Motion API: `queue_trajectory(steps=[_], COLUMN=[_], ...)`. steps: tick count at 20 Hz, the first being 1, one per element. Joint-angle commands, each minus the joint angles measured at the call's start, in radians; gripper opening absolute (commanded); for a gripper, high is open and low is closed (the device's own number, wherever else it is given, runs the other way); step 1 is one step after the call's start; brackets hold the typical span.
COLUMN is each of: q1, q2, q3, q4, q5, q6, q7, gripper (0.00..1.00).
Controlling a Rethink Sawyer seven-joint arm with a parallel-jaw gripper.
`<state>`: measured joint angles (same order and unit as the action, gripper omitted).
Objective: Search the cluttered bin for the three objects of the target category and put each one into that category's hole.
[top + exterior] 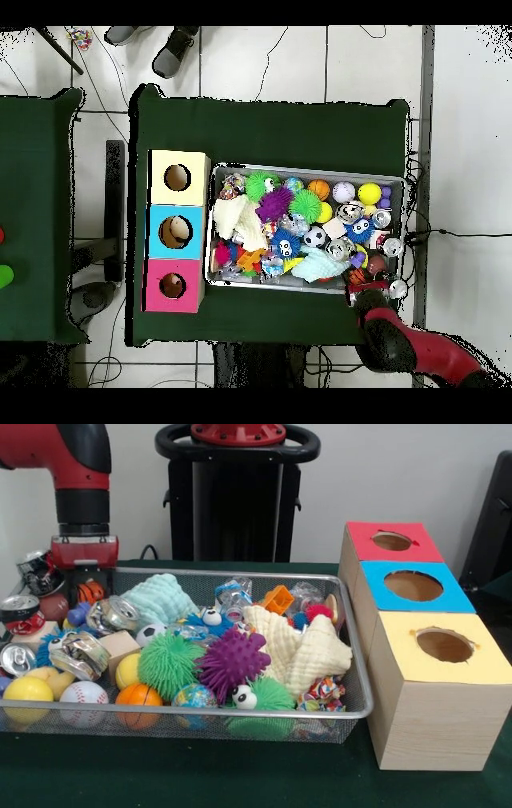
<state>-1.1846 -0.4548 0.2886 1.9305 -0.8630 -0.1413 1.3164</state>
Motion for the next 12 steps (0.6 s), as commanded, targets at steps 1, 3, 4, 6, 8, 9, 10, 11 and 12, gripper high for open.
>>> queue_trajectory(steps=[1,3,4,6,8,9,10,11,12], q1=[-0.066,-0.059,-0.062,-0.064,-0.058,-0.046,-0.037,-0.026,-0.021], q2=[0.050,0.054,0.053,0.050,0.050,0.054,0.057,0.062,0.066], q3=[-0.186,-0.201,-0.202,-0.205,-0.213,-0.228,-0.240,-0.253,-0.262], q4=[0.109,0.109,0.113,0.122,0.131,0.131,0.133,0.133,0.132], q5=[-0.181,-0.190,-0.191,-0.190,-0.185,-0.178,-0.172,-0.164,-0.158], q6=[0.059,0.037,0.033,0.029,0.026,0.012,-0.003,-0.020,-0.033], q7=[0.050,0.061,0.064,0.070,0.077,0.086,0.093,0.100,0.105], gripper=[1.00,1.00,1.00,1.00,1.00,1.00,1.00,1.00,1.00])
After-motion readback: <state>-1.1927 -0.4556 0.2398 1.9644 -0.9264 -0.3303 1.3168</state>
